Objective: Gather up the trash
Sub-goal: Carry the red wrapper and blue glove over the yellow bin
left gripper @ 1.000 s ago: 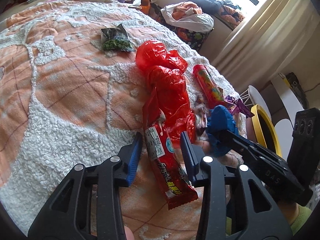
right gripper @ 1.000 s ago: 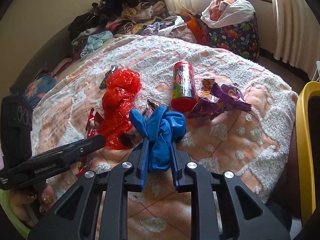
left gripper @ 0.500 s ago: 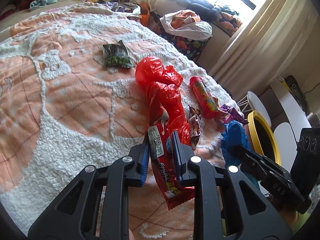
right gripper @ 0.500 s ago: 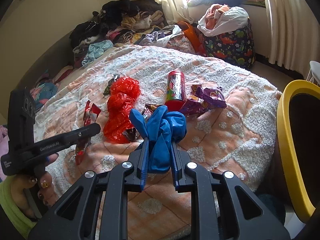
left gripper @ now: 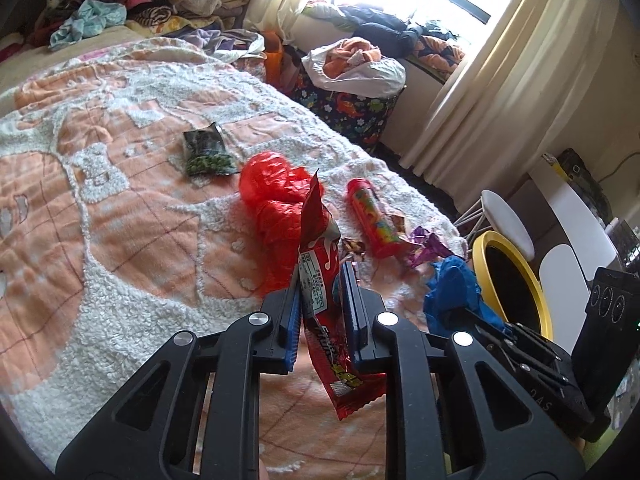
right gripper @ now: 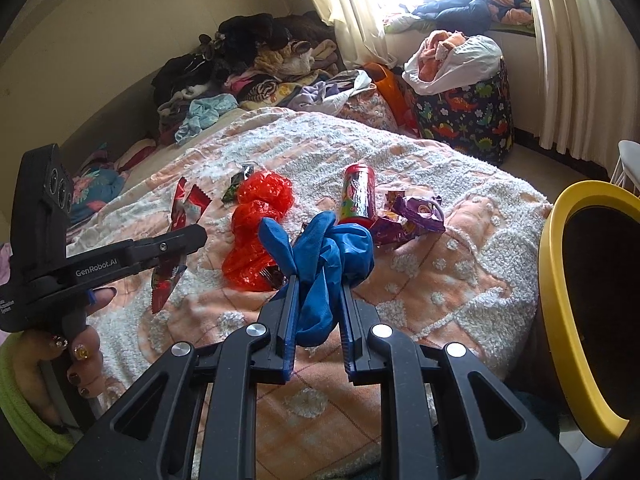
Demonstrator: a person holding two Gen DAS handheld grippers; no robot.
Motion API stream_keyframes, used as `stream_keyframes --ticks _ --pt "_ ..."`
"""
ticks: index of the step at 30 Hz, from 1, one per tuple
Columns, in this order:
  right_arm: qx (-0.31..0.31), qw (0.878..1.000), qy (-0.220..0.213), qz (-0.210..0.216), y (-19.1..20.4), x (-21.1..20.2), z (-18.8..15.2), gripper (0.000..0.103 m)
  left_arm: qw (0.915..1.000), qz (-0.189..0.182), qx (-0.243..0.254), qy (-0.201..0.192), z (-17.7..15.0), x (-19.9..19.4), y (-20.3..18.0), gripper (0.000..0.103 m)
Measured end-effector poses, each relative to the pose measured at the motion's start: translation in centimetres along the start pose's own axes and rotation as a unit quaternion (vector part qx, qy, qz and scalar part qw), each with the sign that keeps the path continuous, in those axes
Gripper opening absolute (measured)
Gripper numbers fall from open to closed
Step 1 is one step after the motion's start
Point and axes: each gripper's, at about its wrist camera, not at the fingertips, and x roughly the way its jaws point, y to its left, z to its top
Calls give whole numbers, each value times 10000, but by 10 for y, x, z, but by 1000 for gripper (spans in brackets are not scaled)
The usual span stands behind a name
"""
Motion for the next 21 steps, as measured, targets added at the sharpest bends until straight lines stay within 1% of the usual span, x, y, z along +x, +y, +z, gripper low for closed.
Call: stream_keyframes --ticks 7,14,21 --pt "70 9999 -88 28 -6 -10 -2 17 9998 -100 184 -19 0 -1 -19 13" --pt "98 9998 -151 5 -8 -18 -3 17 9995 -119 298 -20 -1 1 -32 13" --pt "235 9994 -247 -60 -23 -28 -3 17 9986 -158 495 37 -5 5 -52 13"
